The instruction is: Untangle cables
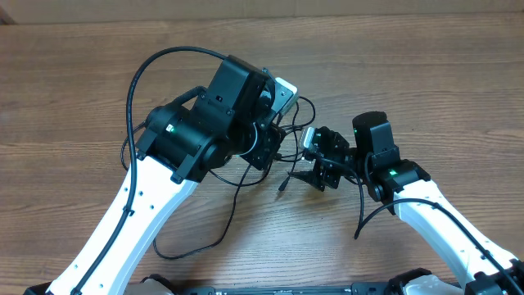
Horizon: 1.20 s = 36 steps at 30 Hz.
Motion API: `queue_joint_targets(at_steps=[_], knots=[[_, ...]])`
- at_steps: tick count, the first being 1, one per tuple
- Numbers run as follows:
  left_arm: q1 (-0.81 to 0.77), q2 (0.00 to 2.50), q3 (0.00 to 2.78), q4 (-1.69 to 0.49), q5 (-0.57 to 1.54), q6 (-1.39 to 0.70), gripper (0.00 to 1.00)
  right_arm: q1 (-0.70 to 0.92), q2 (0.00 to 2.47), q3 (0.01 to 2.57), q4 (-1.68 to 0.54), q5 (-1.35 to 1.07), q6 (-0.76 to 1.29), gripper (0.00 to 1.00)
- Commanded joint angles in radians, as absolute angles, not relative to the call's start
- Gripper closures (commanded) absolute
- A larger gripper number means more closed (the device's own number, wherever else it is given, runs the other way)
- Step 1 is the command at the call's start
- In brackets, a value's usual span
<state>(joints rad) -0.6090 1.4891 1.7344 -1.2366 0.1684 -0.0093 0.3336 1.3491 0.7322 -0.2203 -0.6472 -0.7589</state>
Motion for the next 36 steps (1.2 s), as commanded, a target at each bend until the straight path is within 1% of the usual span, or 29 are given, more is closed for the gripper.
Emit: queue_joint_targets(at_steps=[1,5,10,15,17,24,28,30,32,33,34,36], knots=[[-0.609,1.47,1.736,-1.261,0.101,0.11,0.96,0.332,1.279,0.742,-0.2,-0.652,-0.757,0.19],[-0.61,1.47,1.736,-1.264,0.152,0.195,0.96,0.332,1.239,0.742,-0.131,-0.618,-0.758,0.13],[-0.61,1.47,1.736,-1.264,0.332,0.333,0.96,0.332,1.24,0.742,-0.071,-0.617,-0.769,0.09],[-0.61,1.47,1.736,-1.264,0.458,0.418,0.96,0.332,1.263,0.742,-0.068,-0.514,-0.769,0.08],[-0.61,1.47,1.736,-1.264,0.487,0.432,0.96,0.331,1.281,0.742,-0.069,-0.481,-0.769,0.07],[-0.61,1.47,1.736,-1.259,0.529,0.434,0.96,0.322,1.354,0.742,-0.077,-0.479,-0.768,0.07],[-0.61,1.47,1.736,-1.24,0.575,0.434,0.96,0.323,1.377,0.742,-0.076,-0.53,-0.773,0.13],[-0.61,1.47,1.736,-1.237,0.577,0.434,0.96,0.323,1.377,0.742,-0.076,-0.553,-0.782,0.17],[-0.61,1.47,1.736,-1.237,0.577,0.434,0.96,0.322,1.377,0.742,-0.075,-0.58,-0.792,0.24],[-0.61,1.47,1.736,-1.237,0.576,0.434,0.96,0.323,1.377,0.742,-0.078,-0.586,-0.791,0.34],[-0.61,1.47,1.736,-1.237,0.575,0.434,0.96,0.323,1.377,0.742,-0.081,-0.586,-0.791,0.4],[-0.609,1.47,1.736,-1.237,0.574,0.434,0.96,0.322,1.377,0.742,-0.094,-0.586,-0.791,0.84]])
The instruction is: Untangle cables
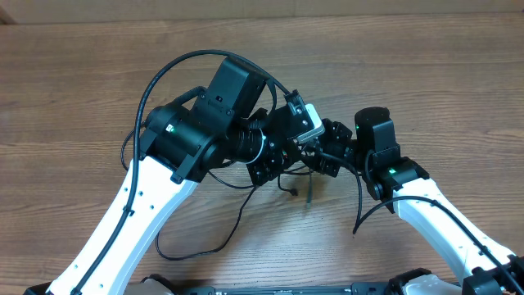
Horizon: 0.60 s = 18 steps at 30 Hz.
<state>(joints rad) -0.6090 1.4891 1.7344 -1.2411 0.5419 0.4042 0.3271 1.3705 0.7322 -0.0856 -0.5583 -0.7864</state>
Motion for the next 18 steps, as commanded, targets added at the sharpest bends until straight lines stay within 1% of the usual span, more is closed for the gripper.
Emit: queue_joint_targets(at_steps=[1,6,9,14,16,18], knots=[[-0.609,1.47,1.736,-1.237,0.572,0.434,0.96,0.323,1.377,0.742,-0.105,-0.586,-0.791,0.96],[-0.609,1.47,1.736,-1.237,0.539,0.428,0.96,0.322,1.377,0.742,-0.163,-0.585,-0.79,0.96],[-0.608,1.47,1.736,-1.232,0.432,0.359,0.96,0.319,1.377,0.742,-0.165,-0.578,-0.744,0.96],[-0.606,1.47,1.736,-1.201,0.165,0.11,0.96,0.319,1.377,0.742,-0.168,-0.579,-0.672,0.96],[-0.595,1.47,1.736,-1.187,0.0,-0.06,0.96,0.319,1.372,0.742,-0.168,-0.58,-0.654,0.96],[-0.582,1.47,1.736,-1.188,-0.091,-0.161,0.96,0.319,1.363,0.742,-0.167,-0.602,-0.654,0.96]])
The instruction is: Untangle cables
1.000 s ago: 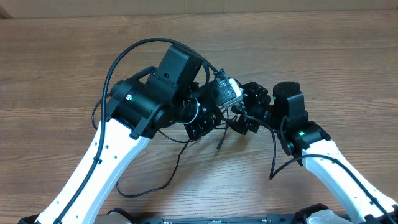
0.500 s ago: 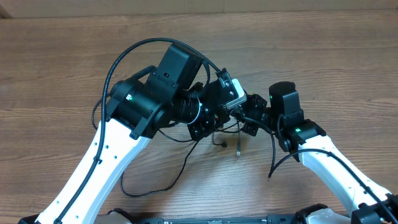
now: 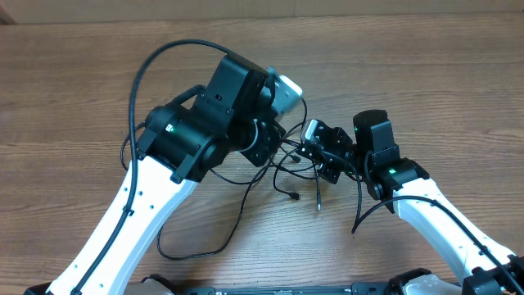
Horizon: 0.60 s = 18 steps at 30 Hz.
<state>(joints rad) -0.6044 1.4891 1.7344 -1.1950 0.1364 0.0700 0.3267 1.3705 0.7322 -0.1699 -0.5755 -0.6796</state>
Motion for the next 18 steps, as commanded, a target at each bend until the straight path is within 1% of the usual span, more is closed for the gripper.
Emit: queue_joint_targets(at_steps=[1,6,8,12,18], knots=[[-0.574,1.47,1.736,-1.19,-0.123,-0.205,0.96,0.319,1.356,0.742,-0.167,-0.612,-0.654,0.96],[-0.531,1.47,1.736,-1.2,-0.16,-0.293,0.96,0.319,1.29,0.742,-0.174,-0.632,-0.654,0.96],[-0.505,1.471,1.736,-1.217,-0.213,-0.376,0.96,0.319,1.254,0.742,-0.178,-0.631,-0.654,0.96],[-0.455,1.471,1.736,-1.251,-0.239,-0.472,0.96,0.319,1.185,0.742,-0.188,-0.631,-0.654,0.96],[-0.395,1.476,1.736,-1.291,-0.239,-0.518,0.96,0.319,1.061,0.742,-0.189,-0.637,-0.654,0.96]])
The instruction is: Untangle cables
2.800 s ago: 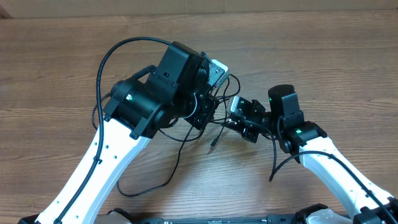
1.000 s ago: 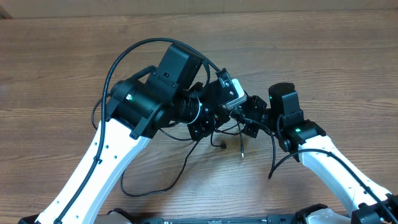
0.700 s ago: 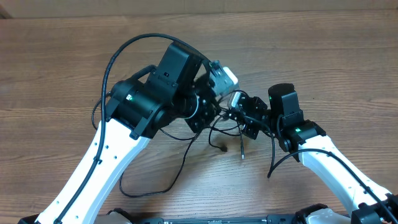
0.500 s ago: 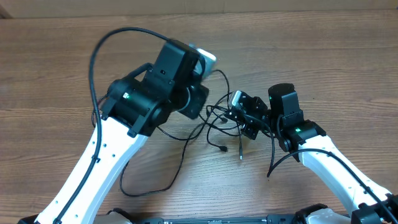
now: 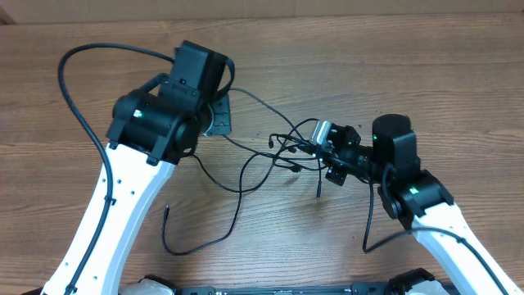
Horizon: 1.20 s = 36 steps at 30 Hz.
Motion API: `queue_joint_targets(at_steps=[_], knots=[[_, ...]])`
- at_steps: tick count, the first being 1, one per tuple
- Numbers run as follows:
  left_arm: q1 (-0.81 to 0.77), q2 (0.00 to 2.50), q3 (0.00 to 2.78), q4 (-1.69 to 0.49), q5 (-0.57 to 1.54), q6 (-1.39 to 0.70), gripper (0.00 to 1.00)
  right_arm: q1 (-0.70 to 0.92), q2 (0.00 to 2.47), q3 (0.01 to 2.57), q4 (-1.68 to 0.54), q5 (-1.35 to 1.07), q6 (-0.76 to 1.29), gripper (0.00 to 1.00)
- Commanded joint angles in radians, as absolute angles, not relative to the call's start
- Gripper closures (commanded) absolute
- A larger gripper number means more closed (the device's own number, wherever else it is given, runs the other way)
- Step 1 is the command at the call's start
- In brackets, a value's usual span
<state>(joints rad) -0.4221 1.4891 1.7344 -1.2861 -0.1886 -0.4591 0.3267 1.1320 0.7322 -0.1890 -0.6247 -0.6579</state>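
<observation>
Thin black cables lie in a loose tangle on the wooden table between my two arms. My left gripper sits at the upper left of the tangle, and a strand runs taut from it down to the knot, so it looks shut on a cable. From the right, my right gripper reaches into the tangle's right side, shut on cable strands. One plug end hangs below it. A long strand loops toward the front and ends at a loose plug.
The left arm's own thick black hose arcs out over the table at the far left. The right arm's hose curves down near the front right. Wooden tabletop surrounds the cables.
My left arm has moved back and to the left, away from the right gripper, and the cables now stretch out between the two grippers. The right gripper has shifted slightly right.
First both grippers stood close together over the bunched cables at mid-table. Then the left gripper was pressed right against the right one. Later they were slightly apart with strands dangling. Now they are wide apart and the tangle is spread out between them.
</observation>
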Motion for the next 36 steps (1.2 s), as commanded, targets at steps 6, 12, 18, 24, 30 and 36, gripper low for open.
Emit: queue_joint_targets(at_steps=[6,12,18,24,30,36], knots=[[-0.393,1.513,1.736,-1.309,-0.234,-0.521,0.96,0.319,0.937,0.742,-0.117,-0.675,-0.567,0.96],[-0.393,1.571,1.736,-1.32,-0.198,-0.521,0.96,0.319,0.864,0.742,0.053,-0.675,-0.403,0.96],[-0.393,1.632,1.736,-1.32,-0.183,-0.521,0.96,0.319,0.859,0.742,0.181,-0.675,-0.253,0.96],[-0.393,1.697,1.736,-1.319,-0.124,-0.521,0.96,0.319,0.859,0.742,0.299,-0.675,-0.123,0.96],[-0.395,1.732,1.736,-1.312,-0.002,-0.52,0.96,0.319,0.859,0.742,0.368,-0.593,-0.001,0.96],[-0.422,1.745,1.736,-1.312,0.045,-0.515,0.96,0.319,0.86,0.742,0.394,-0.459,0.135,0.96]])
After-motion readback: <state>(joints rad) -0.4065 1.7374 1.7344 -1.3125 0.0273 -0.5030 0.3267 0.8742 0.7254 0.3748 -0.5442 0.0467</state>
